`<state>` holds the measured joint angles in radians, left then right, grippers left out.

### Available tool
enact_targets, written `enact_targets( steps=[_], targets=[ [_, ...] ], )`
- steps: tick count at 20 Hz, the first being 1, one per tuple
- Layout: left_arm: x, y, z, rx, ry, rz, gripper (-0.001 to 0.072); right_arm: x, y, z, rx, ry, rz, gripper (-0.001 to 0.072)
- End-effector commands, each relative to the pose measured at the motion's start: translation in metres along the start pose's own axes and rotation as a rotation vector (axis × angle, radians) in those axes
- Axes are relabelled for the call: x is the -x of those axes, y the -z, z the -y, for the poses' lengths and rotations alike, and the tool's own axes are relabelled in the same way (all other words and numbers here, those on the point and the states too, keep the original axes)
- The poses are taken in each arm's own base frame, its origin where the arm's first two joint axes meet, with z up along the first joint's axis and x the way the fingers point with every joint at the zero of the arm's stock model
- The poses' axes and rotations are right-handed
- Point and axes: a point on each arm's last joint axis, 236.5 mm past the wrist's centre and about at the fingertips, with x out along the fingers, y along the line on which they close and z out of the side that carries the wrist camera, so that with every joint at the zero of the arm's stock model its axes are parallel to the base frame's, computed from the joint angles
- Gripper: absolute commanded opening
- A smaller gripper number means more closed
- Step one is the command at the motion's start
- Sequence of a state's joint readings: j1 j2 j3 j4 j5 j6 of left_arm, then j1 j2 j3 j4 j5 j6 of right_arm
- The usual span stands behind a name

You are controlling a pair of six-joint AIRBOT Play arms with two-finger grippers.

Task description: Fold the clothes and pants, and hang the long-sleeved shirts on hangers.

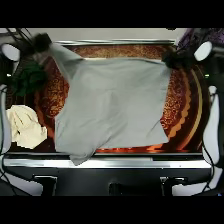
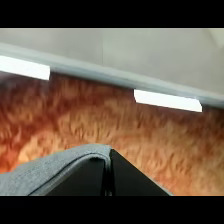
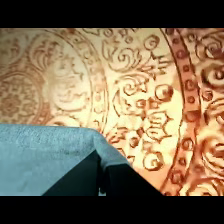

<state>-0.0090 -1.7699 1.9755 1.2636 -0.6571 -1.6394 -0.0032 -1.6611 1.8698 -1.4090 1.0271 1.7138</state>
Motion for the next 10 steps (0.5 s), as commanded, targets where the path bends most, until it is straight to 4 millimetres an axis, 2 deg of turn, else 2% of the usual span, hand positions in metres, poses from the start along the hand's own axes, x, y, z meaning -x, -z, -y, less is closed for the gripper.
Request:
enact_targets(
  steps=[1,3,4,6,7,8,9,10],
  targets=[
    [-0.070,0.115,-0.037,0.065,-0.037,-0.256,0.0016,-0.098,0.052,0.031,-0.033,0.055,-0.137,0.0035],
    [-0.081,0.145,-0.047,0.075,-0.051,-0.328,0.0016,-0.124,0.084,0.040,-0.056,0.066,-0.227,0.0036],
    [-0.084,0.155,-0.049,0.082,-0.053,-0.350,0.0016,-0.132,0.094,0.039,-0.077,0.058,-0.254,0.0036],
    [-0.089,0.165,-0.045,0.101,-0.040,-0.367,0.0016,-0.141,0.103,0.032,-0.114,0.025,-0.279,0.0040],
    [-0.090,0.167,-0.043,0.103,-0.035,-0.371,0.0021,-0.142,0.103,0.027,-0.133,0.003,-0.280,0.0076],
    [-0.088,0.166,-0.040,0.104,-0.032,-0.374,0.0070,-0.141,0.103,0.021,-0.152,-0.020,-0.282,0.0133],
    [-0.085,0.164,-0.036,0.115,-0.025,-0.383,0.0241,-0.137,0.103,0.015,-0.166,-0.040,-0.289,0.0217],
    [-0.078,0.157,-0.037,0.132,-0.027,-0.394,0.0563,-0.130,0.102,0.013,-0.159,-0.042,-0.298,0.0327]
  ],
)
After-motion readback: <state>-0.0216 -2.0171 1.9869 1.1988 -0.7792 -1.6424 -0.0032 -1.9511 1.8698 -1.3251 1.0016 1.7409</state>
